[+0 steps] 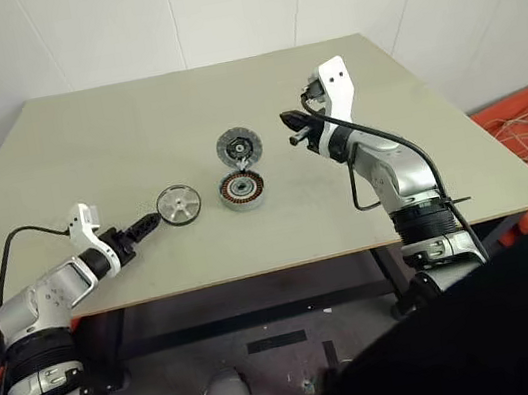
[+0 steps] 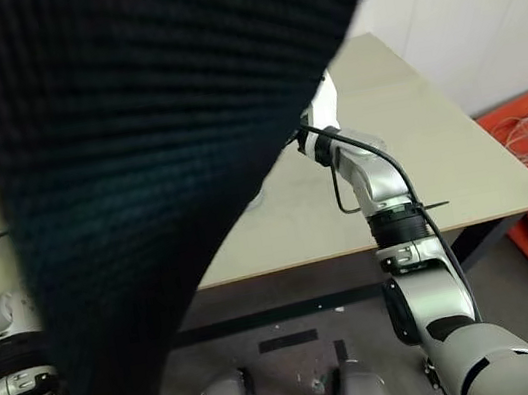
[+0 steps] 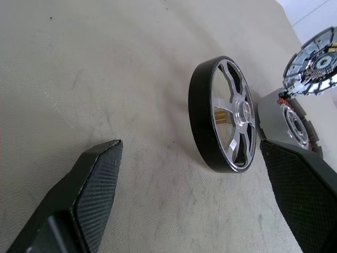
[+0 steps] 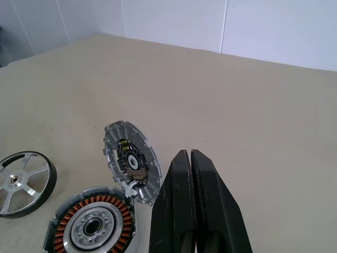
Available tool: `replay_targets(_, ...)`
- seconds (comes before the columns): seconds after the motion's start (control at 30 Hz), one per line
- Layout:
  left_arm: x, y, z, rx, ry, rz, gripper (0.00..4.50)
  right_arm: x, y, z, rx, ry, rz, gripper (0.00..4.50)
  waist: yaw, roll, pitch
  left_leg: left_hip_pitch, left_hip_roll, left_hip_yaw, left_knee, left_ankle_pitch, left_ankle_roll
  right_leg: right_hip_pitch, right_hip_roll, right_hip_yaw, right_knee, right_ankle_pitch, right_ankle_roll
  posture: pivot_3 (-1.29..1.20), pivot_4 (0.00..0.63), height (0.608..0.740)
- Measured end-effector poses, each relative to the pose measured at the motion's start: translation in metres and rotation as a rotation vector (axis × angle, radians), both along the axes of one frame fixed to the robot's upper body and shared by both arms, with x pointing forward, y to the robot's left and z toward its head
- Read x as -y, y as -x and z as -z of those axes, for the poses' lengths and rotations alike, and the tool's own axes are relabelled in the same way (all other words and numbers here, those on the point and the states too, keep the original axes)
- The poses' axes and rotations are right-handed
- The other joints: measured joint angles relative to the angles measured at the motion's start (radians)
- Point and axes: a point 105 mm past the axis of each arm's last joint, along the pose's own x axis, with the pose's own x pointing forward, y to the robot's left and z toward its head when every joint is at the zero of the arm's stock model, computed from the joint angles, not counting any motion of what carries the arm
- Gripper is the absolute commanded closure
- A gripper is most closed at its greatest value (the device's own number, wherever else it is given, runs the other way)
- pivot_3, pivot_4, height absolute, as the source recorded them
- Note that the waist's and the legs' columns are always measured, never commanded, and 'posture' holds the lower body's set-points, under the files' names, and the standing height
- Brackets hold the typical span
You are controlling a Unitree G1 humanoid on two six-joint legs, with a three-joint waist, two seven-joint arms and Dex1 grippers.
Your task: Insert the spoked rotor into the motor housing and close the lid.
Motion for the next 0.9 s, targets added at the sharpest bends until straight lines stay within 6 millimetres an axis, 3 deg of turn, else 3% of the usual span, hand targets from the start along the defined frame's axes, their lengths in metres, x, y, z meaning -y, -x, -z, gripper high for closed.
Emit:
replay_targets(0.23, 0.029, -0.006, 0.002, -0.024, 0.211, 0.016, 0.08, -0.002, 0.0, 0.0, -0.001, -0.005, -0.004, 4.48, 0.004, 0.0, 0.0, 0.0, 0.0, 0.0, 0.0, 0.0, 0.0, 0.002, -0.001, 0.0, -0.001, 0.0, 0.0, 0.0, 0.0, 0.74)
replay_targets(0.6, 0.043, -0.014, 0.003, -0.017, 0.322, -0.008, 0.08, -0.001, 0.0, 0.0, 0.0, -0.005, 0.007, 4.48, 0.007, 0.0, 0.0, 0.0, -0.001, 0.0, 0.001, 0.0, 0.0, 0.003, -0.001, -0.001, -0.001, 0.0, 0.001, 0.0, 0.0, 0.74)
replay_targets(0.7, 0.045, -0.02, 0.006, -0.014, 0.345, -0.028, 0.69, 0.0, -0.001, 0.0, 0.002, -0.005, 0.012, 4.5, 0.008, 0.0, 0.0, 0.001, -0.001, -0.001, 0.001, 0.0, 0.0, 0.005, -0.001, -0.001, -0.001, 0.001, 0.001, 0.0, 0.0, 0.74)
replay_targets(0.9, 0.046, -0.022, 0.017, -0.037, 0.365, -0.056, 2.65, 0.002, -0.002, -0.001, 0.004, -0.006, 0.029, 4.5, 0.007, 0.0, 0.0, 0.001, -0.001, -0.001, 0.001, 0.0, 0.0, 0.005, -0.001, -0.001, -0.003, 0.001, 0.002, 0.0, 0.0, 0.74)
